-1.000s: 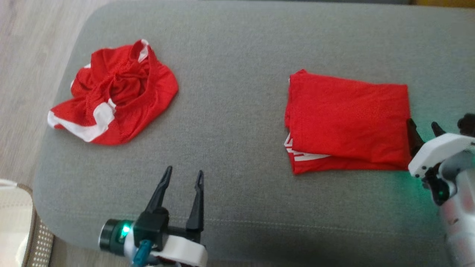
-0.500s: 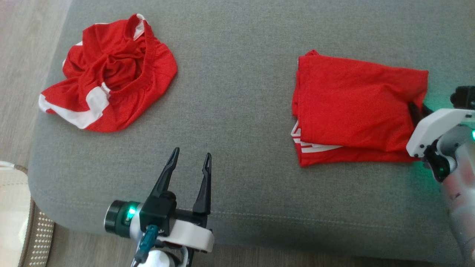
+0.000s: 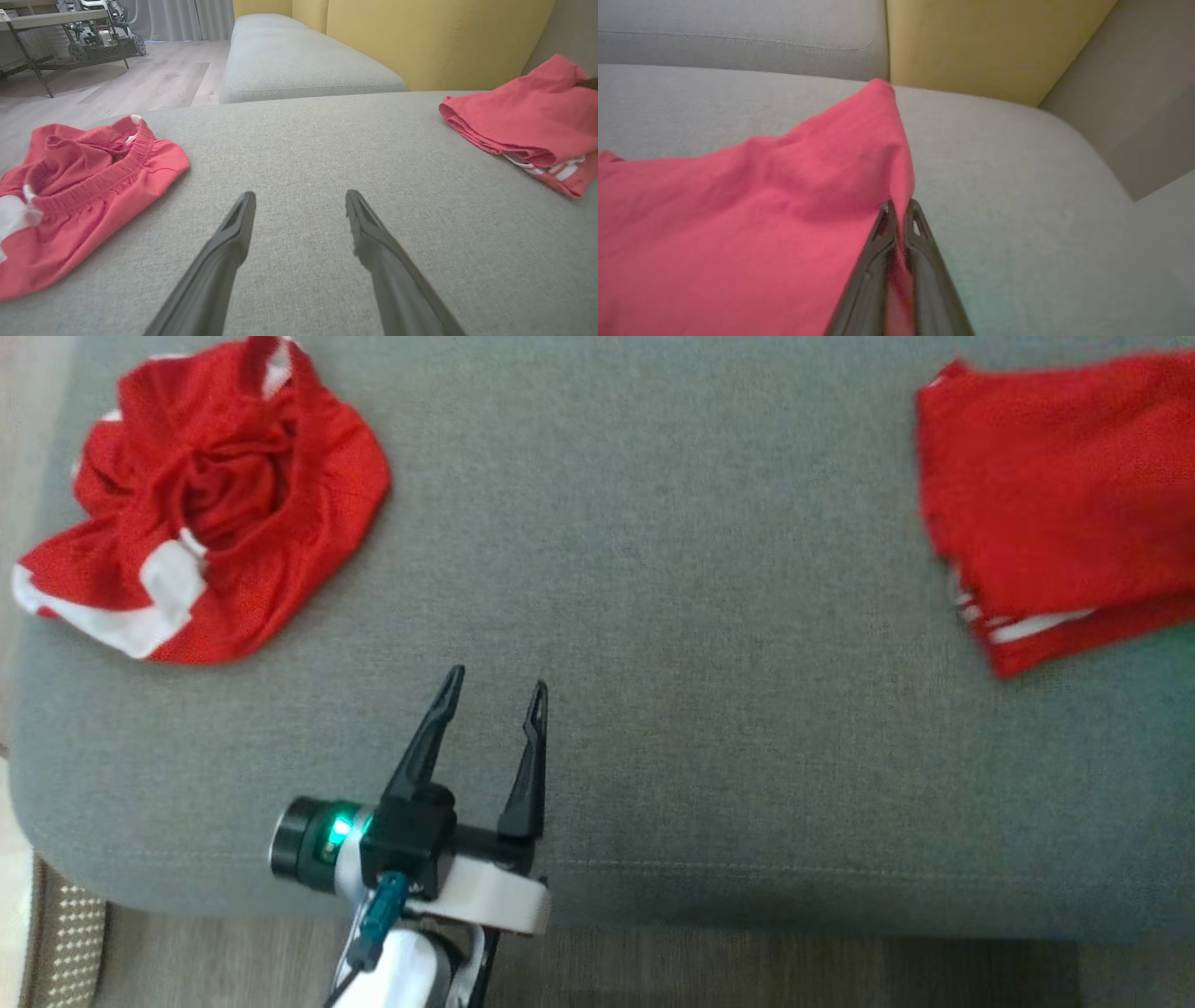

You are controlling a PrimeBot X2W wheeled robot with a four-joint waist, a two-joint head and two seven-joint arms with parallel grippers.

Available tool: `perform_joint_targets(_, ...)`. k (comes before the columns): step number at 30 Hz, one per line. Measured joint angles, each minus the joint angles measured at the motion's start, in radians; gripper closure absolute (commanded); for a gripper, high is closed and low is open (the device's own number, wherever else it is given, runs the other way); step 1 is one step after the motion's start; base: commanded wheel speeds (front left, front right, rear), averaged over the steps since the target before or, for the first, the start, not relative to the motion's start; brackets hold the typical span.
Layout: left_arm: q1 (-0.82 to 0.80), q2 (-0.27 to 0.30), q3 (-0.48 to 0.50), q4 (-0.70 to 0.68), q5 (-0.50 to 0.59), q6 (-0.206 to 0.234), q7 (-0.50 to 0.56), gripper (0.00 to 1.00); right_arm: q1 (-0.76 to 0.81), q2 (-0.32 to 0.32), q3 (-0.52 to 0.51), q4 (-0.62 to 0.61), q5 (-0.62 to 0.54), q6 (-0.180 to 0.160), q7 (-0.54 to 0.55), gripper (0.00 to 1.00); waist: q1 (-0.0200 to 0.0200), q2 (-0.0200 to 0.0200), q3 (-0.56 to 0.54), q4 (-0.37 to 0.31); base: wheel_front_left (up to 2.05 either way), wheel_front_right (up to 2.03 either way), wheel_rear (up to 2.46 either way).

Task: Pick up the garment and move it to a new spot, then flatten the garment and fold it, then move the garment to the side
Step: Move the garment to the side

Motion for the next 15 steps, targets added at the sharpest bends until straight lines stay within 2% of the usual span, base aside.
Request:
perform_joint_targets(10, -0.082, 0.0, -0.003, -0.019, 0.0, 0.008, -0.004, 0.0, -0.111, -0.143, -0.048, -0.095, -0.164, 0.0, 0.019, 1.0, 0.0001, 0.0, 0.113, -0.064, 0.0, 0.0, 0.0)
perform_joint_targets(15, -0.099, 0.0, -0.003, -0.017, 0.0, 0.01, -0.004, 0.0, -0.117, -0.168, -0.107, -0.154, -0.212, 0.0, 0.045, 1.0, 0.0001, 0.0, 0.143, -0.092, 0.0, 0.0, 0.0)
